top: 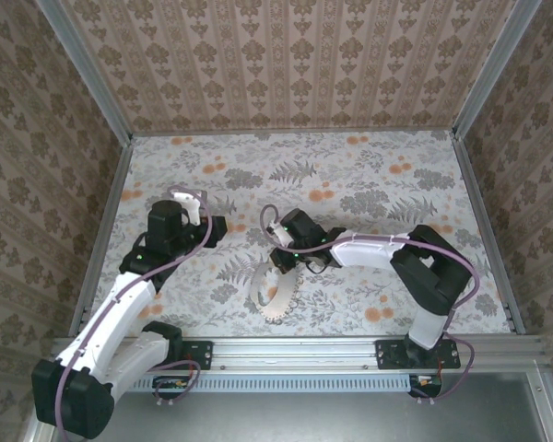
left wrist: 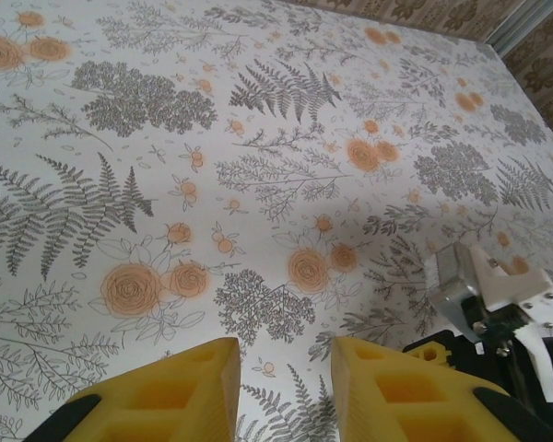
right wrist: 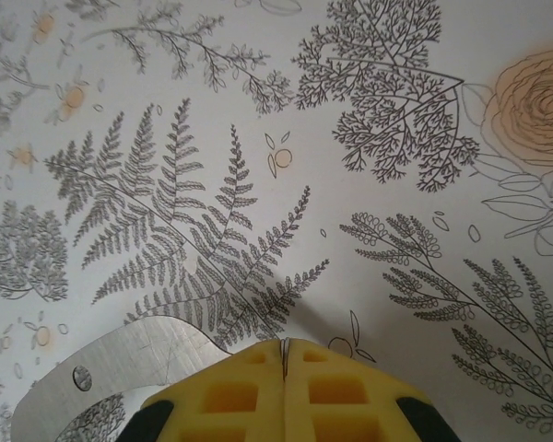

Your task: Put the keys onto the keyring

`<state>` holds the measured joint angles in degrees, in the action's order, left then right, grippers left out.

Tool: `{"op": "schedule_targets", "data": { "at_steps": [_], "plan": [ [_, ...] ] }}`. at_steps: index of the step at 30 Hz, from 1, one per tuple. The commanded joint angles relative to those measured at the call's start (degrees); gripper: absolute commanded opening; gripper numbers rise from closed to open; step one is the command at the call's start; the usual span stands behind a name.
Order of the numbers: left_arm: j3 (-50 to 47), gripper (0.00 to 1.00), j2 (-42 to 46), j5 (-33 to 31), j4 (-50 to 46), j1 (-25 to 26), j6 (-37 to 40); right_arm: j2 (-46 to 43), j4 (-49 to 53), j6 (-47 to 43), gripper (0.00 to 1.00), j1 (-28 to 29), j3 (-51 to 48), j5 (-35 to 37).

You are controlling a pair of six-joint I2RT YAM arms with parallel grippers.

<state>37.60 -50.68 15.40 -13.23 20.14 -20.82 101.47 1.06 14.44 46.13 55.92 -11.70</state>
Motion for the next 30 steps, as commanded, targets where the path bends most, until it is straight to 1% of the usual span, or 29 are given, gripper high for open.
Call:
{"op": "schedule_targets", "data": {
  "at_steps": [1, 7, 9, 13, 16, 18, 22, 30],
  "plan": [
    [-1.2, 0.32, 0.5, 0.8, 1.1, -0.6, -0.2, 2.9, 4.0, -2.0, 0.0, 0.7, 2.6, 3.4],
    [-1.6, 0.32, 1.4, 0.5, 0.9, -0.7, 0.2, 5.3, 5.0, -2.6, 0.0, 1.4, 5.0, 3.8],
    [-1.6, 0.32, 1.5, 0.4, 0.8, -0.6, 0.5, 5.8, 4.9, -2.6, 0.05, 1.3, 5.3, 3.6],
    [-1.6, 0.32, 1.6, 0.6, 1.0, -0.8, 0.7, 6.0, 5.3, -2.5, 0.12, 1.6, 5.6, 3.7],
    [-1.6, 0.32, 1.5, 0.5, 1.0, -0.7, 0.8, 5.9, 5.7, -2.4, 0.16, 1.6, 5.5, 3.8],
    [-1.6, 0.32, 1.6, 0.5, 1.0, -0.8, 0.9, 5.8, 5.8, -2.3, 0.16, 1.7, 5.3, 4.0],
    [-1.6, 0.32, 1.6, 0.9, 1.2, -0.9, 0.9, 5.5, 5.8, -2.3, 0.16, 1.8, 4.9, 4.4],
    [-1.3, 0.32, 1.5, 1.3, 1.3, -1.0, 0.7, 5.3, 6.1, -2.6, 0.01, 2.0, 4.6, 5.7]
  ]
}}
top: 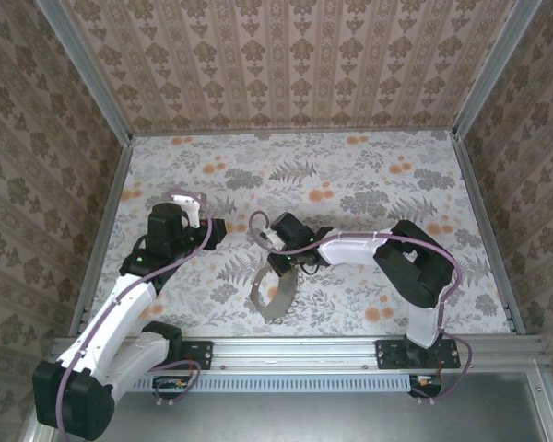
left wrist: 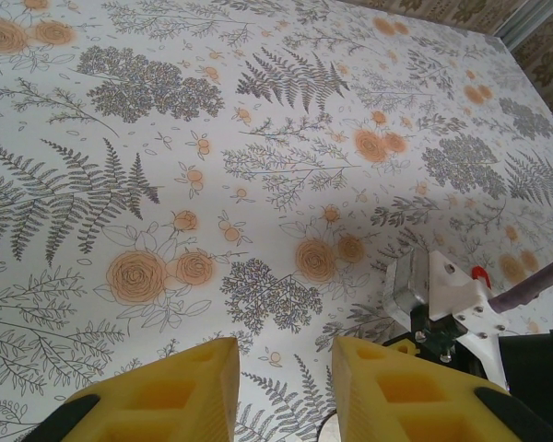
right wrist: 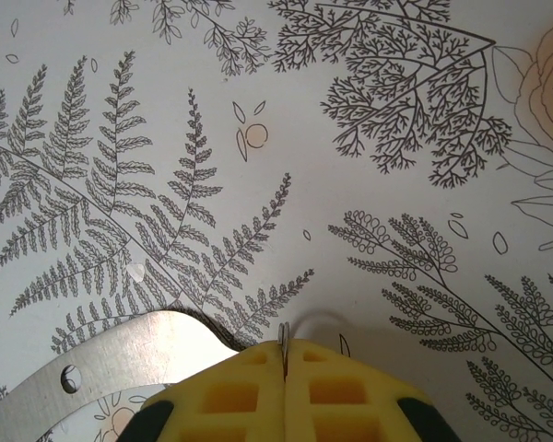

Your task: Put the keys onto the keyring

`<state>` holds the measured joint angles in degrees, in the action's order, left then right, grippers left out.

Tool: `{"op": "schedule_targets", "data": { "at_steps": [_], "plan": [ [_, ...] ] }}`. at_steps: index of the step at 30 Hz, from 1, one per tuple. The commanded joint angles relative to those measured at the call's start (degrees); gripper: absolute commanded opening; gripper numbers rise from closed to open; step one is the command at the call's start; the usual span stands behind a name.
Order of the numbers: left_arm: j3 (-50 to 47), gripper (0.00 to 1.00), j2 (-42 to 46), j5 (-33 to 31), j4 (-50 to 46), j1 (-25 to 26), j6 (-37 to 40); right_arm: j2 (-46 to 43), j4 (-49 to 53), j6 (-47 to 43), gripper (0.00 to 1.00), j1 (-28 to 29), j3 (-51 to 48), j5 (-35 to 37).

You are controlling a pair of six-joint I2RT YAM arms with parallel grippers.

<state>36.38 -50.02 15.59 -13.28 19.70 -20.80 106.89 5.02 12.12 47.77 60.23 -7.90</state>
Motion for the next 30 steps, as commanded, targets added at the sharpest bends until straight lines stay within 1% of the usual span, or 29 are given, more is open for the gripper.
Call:
{"op": "schedule_targets", "data": {
  "at_steps": [1, 3, 5, 7, 9, 11, 13, 15, 17, 19, 23, 26, 30],
  "plan": [
    [-0.1, 0.32, 0.9, 1.3, 1.2, -0.5, 0.8, -0.4, 2.0, -0.5, 0.0, 0.4, 0.0, 1.9],
    [0.0, 0.32, 1.0, 1.9, 1.3, -0.6, 0.7, -1.8, 0.2, -1.0, 0.0, 0.4, -1.4, 1.5],
    [0.1, 0.32, 1.0, 3.8, 1.6, -0.5, 0.8, -4.8, -3.6, -2.6, 0.0, 0.4, -4.1, -0.4],
    [0.4, 0.32, 1.4, 8.5, 2.4, -0.3, 1.1, -10.4, -9.3, -6.1, 0.0, 0.5, -8.6, -5.2],
    [0.0, 0.32, 2.7, 13.6, 5.0, 0.8, 0.5, -18.0, -15.5, -9.2, 0.0, 0.6, -14.2, -10.8],
    [-1.3, 0.32, 4.6, 19.0, 10.4, 4.1, -1.1, -25.5, -18.2, -11.3, 0.0, 0.1, -17.7, -16.5],
    [-2.6, 0.34, 7.3, 22.6, 14.8, 10.0, -1.7, -31.6, -17.5, -11.6, 0.0, -1.4, -18.1, -24.1],
    [-3.0, 0.35, 10.2, 22.4, 15.2, 15.9, -0.3, -35.9, -16.0, -11.2, 0.0, -2.7, -17.2, -30.5],
    [-2.1, 0.34, 12.0, 21.6, 12.7, 19.2, 1.1, -38.8, -16.5, -10.3, 0.0, -3.6, -16.6, -35.1],
    [-0.8, 0.32, 12.4, 21.9, 11.1, 21.1, 1.9, -40.7, -18.2, -8.6, 0.0, -4.7, -16.0, -39.3],
    [3.0, 0.29, 11.0, 24.6, 9.2, 22.2, 3.5, -42.8, -23.0, -5.4, 0.0, -6.3, -15.2, -43.9],
    [5.1, 0.28, 9.2, 26.8, 9.6, 22.5, 4.2, -43.2, -26.1, -3.4, 0.0, -7.0, -15.0, -45.3],
    [6.9, 0.27, 6.9, 27.7, 9.2, 23.2, 5.3, -44.1, -31.3, -0.5, 0.0, -7.7, -16.7, -46.3]
  ]
}}
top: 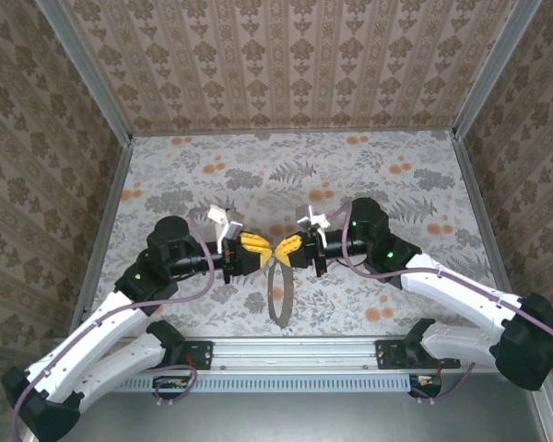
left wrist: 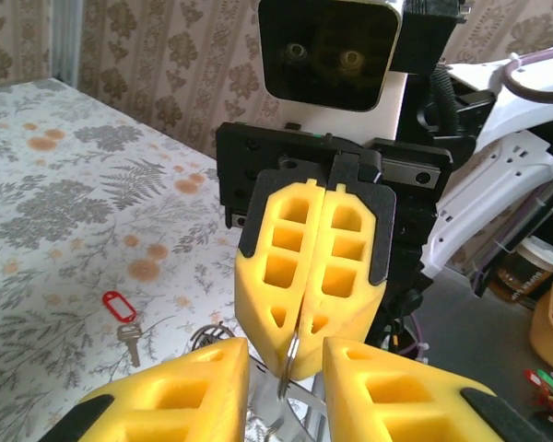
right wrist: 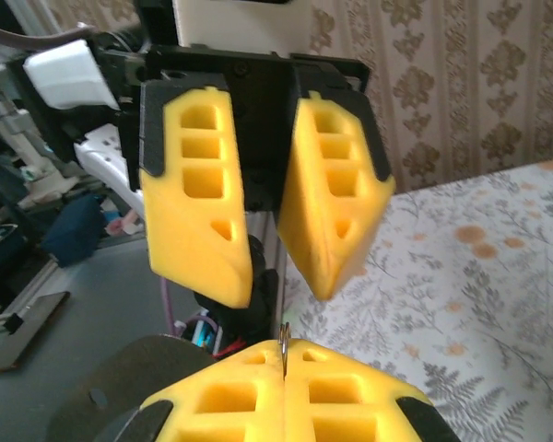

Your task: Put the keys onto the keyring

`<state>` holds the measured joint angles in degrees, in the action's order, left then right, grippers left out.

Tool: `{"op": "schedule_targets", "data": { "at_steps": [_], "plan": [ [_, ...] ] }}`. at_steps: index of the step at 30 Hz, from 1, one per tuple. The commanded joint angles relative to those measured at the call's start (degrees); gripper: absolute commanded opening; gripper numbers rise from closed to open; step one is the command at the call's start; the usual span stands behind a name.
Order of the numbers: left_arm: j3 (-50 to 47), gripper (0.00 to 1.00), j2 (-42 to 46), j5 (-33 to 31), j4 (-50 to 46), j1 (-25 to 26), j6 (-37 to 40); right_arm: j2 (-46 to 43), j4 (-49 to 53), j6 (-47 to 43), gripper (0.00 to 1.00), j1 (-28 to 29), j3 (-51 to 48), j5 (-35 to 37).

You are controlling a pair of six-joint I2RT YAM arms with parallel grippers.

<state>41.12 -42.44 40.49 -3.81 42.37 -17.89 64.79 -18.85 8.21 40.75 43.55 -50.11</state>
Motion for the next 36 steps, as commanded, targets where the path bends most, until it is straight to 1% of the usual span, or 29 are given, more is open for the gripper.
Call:
{"op": "schedule_targets", "data": {
  "at_steps": [1, 5, 7, 10, 16, 22, 25, 30, 36],
  "plan": [
    [2.2, 0.27, -0.9, 3.0, 0.1, 0.6, 2.4, -2.2, -8.3, 4.1, 0.0, -0.9, -0.3, -4.5],
    [2.4, 0.26, -1.4, 4.0, 1.2, 0.7, 2.2, -2.7, -9.8, 5.0, 0.0, -1.2, -0.4, -4.8],
    [2.6, 0.2, -2.1, 5.0, 1.4, 0.8, 2.2, -2.4, -11.1, 5.9, 0.0, -1.4, -0.5, -5.2],
    [3.1, 0.18, -2.9, 5.9, 1.0, 1.4, 2.7, -1.8, -11.4, 6.2, 0.0, -1.4, 0.0, -5.4],
    [3.3, 0.16, -3.0, 5.8, 1.0, 1.7, 3.6, -1.1, -11.7, 6.7, 0.0, -1.4, 0.0, -5.8],
    [3.2, 0.08, -1.8, 5.6, 1.3, 1.8, 4.2, -0.9, -11.2, 6.6, 0.0, -1.4, -0.6, -6.0],
    [3.2, 0.06, -1.4, 5.4, 1.2, 1.7, 4.3, -1.0, -11.1, 6.6, 0.0, -1.4, -0.7, -6.0],
    [3.1, 0.06, -0.6, 5.0, 1.0, 1.7, 4.6, -1.1, -10.7, 6.6, 0.0, -1.4, -0.8, -5.9],
    [3.0, 0.14, -0.3, 4.5, 1.5, 1.7, 4.6, -1.0, -10.3, 6.6, 0.0, -1.4, -0.8, -6.1]
  ]
}}
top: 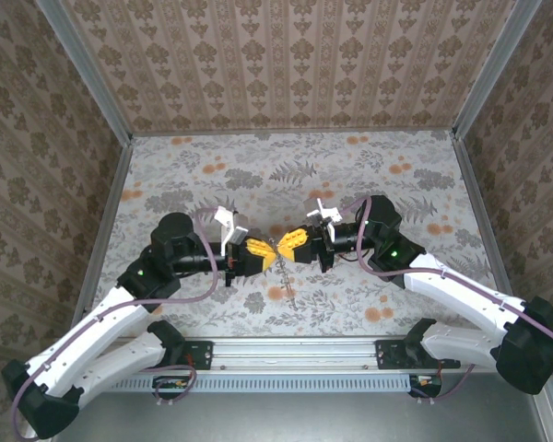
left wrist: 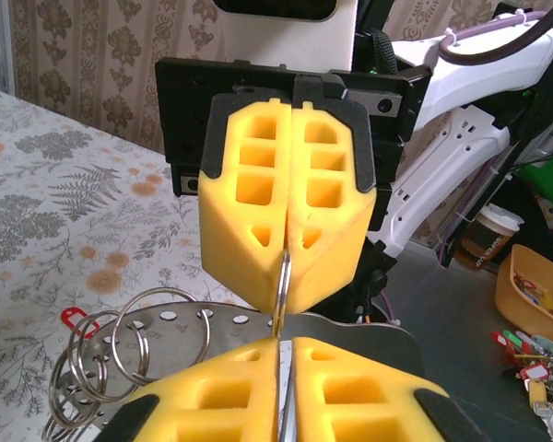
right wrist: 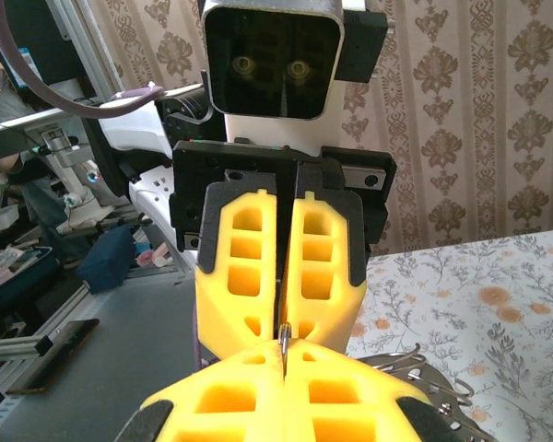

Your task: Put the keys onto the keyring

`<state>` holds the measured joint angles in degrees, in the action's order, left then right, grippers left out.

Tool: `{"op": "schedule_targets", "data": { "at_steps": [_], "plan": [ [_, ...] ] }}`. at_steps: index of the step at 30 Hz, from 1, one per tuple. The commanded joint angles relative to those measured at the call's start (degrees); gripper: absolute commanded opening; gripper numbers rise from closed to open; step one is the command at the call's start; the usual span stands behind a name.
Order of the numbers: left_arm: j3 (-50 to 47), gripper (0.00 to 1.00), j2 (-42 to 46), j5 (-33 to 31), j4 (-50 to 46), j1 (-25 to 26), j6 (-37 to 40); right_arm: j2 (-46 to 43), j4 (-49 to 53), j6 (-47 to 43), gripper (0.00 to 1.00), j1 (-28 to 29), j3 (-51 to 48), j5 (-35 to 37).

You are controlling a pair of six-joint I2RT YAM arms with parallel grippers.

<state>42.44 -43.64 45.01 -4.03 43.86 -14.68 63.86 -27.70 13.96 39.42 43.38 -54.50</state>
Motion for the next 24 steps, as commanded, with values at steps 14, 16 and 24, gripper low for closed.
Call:
{"op": "schedule_targets", "data": {
  "at_steps": [14, 16, 24],
  "plan": [
    [3.5, 0.21, -0.6, -0.4, 1.6, 0.3, 4.0, -0.4, -1.0, 0.5, 0.0, 0.1, -1.3, -1.4],
    [3.7, 0.25, -0.4, -0.6, 1.0, 0.3, 4.3, -0.5, -0.8, 0.4, 0.0, 0.1, -1.4, -1.2],
    [3.8, 0.33, 0.6, -3.1, -0.7, 0.4, 5.8, -0.8, -0.4, 0.4, 0.0, 0.1, -1.1, -1.4]
  ]
}}
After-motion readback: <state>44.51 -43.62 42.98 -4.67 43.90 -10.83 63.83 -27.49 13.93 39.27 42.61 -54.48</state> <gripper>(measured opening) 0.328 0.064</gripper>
